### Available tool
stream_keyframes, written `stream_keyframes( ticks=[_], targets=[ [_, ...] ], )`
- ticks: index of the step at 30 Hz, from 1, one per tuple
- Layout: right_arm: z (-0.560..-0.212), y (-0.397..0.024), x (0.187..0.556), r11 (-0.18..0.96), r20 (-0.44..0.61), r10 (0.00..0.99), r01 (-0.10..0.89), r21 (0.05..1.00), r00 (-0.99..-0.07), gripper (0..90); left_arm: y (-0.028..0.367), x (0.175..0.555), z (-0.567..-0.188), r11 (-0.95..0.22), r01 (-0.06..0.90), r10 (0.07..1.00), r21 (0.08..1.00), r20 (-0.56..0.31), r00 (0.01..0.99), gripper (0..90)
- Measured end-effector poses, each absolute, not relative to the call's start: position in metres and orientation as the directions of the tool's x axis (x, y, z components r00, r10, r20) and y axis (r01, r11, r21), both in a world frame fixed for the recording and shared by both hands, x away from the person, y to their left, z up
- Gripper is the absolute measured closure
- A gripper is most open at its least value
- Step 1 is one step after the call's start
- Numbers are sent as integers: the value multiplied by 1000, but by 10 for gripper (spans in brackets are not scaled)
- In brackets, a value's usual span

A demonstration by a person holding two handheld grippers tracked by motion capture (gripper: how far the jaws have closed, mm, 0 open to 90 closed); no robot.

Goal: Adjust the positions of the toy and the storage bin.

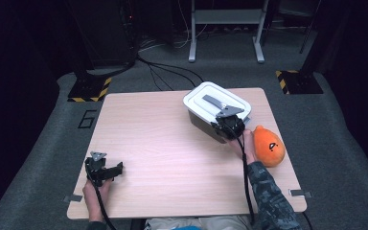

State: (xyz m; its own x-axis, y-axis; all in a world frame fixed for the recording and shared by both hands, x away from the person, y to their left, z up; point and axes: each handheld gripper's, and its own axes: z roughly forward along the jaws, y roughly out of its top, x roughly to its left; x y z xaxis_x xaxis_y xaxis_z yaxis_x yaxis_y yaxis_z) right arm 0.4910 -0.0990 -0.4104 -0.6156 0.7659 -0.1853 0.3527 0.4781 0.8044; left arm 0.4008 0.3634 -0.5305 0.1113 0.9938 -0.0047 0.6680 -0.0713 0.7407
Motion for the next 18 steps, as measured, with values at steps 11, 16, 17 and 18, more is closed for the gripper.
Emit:
stream_keyframes(
  ticks=[11, 16, 17, 18],
  targets=[
    [-408, -83, 491, 469, -165, 773, 376, 799, -613, 711, 363, 401, -531, -72, 668, 994, 741, -5, 112, 121],
    [-404, -93, 496, 421, -143, 805, 383, 822, -576, 592, 363, 401, -530, -72, 668, 994, 741, -5, 112, 121],
    [-402, -97, 498, 397, -122, 813, 389, 832, -569, 589, 363, 401, -531, -71, 668, 994, 741, -5, 111, 121],
    [-400, -100, 499, 375, -116, 831, 394, 839, -545, 589, 363, 401, -531, -71, 668, 994, 741, -5, 111, 121]
  ],
)
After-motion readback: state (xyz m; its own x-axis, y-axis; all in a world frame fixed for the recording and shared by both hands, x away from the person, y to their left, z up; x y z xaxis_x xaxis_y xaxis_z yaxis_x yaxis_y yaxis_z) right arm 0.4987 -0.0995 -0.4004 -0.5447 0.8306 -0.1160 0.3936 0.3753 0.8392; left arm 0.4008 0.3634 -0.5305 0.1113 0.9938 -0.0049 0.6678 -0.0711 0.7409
